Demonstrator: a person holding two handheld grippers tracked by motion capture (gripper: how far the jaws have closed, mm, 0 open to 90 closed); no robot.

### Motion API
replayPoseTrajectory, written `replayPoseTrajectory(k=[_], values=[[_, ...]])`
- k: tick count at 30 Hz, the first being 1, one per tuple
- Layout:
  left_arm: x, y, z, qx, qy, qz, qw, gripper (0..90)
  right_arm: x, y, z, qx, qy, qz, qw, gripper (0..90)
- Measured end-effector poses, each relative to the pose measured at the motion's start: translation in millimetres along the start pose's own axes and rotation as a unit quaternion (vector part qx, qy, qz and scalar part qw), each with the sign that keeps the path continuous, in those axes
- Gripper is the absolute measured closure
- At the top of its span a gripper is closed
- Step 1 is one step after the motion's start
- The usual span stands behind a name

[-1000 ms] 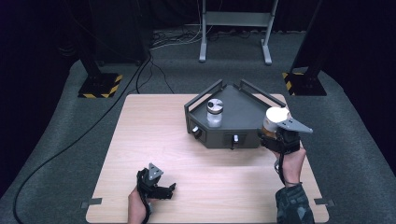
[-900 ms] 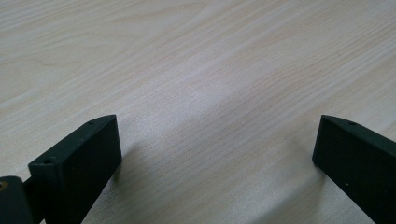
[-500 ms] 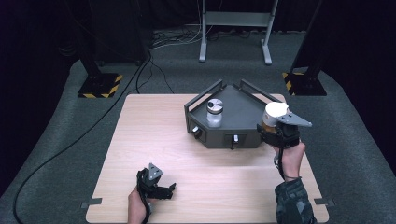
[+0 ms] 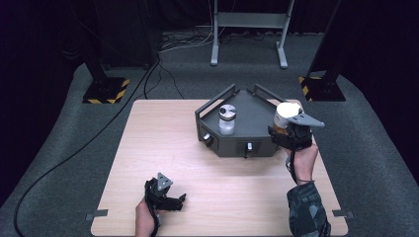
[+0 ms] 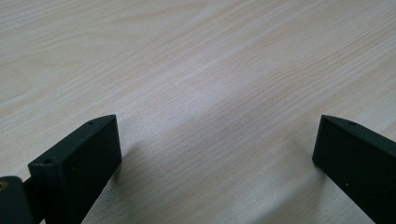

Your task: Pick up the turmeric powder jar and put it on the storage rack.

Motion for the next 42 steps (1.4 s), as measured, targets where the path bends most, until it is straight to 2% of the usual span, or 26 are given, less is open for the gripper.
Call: replayPoseTrajectory(k=[13, 20, 34, 42], values=[[0.1, -0.2, -0.3, 0.0, 0.0, -0.001, 1.0, 1.1, -16.7, 1.8, -1.1, 0.003, 0.001, 0.005, 1.0, 30.2], [0.0, 0.1, 0.3, 0.001, -0.001, 0.0, 1.0, 1.1, -27.1, 2.2, -1.6, 0.003, -0.008, 0.013, 0.9999, 30.2], [-0.1, 0.3, 0.8, 0.002, -0.001, 0.001, 1.0, 1.1, -41.3, 4.1, -2.7, 0.001, -0.003, 0.016, 0.9999, 30.1], [-0.1, 0.1, 0.8, 0.003, -0.002, 0.0, 1.0, 1.2, -52.4, -0.2, -2.6, -0.004, -0.012, 0.023, 0.9997, 30.2]])
Point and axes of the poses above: each handheld gripper's, and its own axes: x roughly backward along the jaws, y roughly out of its top, z roughly to its left, the point moved 4 cm from there along -x, roughly forward along the jaws, and after that the axes turned 13 degrees about -z, right-handed, at the moved point
